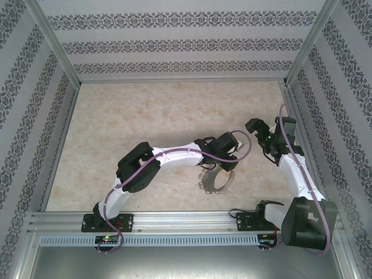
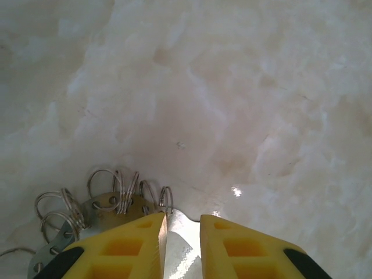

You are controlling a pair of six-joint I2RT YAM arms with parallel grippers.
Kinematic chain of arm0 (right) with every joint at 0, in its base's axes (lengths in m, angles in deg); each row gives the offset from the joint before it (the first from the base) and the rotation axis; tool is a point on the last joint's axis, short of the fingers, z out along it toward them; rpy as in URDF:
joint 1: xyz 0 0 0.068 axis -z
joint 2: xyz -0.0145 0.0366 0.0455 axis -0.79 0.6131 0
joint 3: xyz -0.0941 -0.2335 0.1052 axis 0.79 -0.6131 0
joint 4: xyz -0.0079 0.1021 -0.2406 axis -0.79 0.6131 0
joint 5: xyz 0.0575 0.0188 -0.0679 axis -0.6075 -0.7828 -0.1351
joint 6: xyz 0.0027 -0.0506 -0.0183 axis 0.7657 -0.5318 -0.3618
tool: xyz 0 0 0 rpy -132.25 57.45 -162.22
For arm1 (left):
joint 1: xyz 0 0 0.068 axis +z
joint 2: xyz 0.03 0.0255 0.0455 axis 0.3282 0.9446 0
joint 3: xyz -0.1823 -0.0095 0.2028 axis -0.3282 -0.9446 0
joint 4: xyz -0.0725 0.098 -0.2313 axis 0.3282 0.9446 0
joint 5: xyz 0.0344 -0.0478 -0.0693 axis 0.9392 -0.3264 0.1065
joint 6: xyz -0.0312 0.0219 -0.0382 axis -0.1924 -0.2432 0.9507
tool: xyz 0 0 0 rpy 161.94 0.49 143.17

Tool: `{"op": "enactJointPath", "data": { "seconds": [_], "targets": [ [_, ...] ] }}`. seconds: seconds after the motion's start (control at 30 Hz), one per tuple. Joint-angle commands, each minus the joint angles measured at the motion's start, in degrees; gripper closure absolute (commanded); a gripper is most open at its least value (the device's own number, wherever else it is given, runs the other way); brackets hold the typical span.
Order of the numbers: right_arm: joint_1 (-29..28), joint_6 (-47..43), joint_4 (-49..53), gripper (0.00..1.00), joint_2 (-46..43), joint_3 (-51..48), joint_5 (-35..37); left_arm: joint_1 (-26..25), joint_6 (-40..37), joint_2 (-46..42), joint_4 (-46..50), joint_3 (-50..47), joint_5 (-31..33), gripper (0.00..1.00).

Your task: Put the keys on the keyring

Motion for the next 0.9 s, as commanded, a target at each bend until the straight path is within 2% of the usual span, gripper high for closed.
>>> {"op": "enactJointPath", "data": {
  "seconds": [0.0, 0.57, 0.87],
  "targets": [
    [0.8, -0.7, -0.4, 0.04, 0.6, 1.5, -0.2, -1.6, -0.5, 1.2, 2.3, 0.4, 3.5, 0.78],
    [0.8, -0.5, -1.2, 0.04, 1.2, 1.5, -0.1, -2.6, -1.1, 2.7, 1.3, -1.1, 7.8, 0.78],
    [0.8, -0.7, -1.6, 0.03, 1.9, 1.3, 0.0, -2.6, -1.2, 3.8, 0.9, -1.0, 9.4, 0.73]
  ]
}}
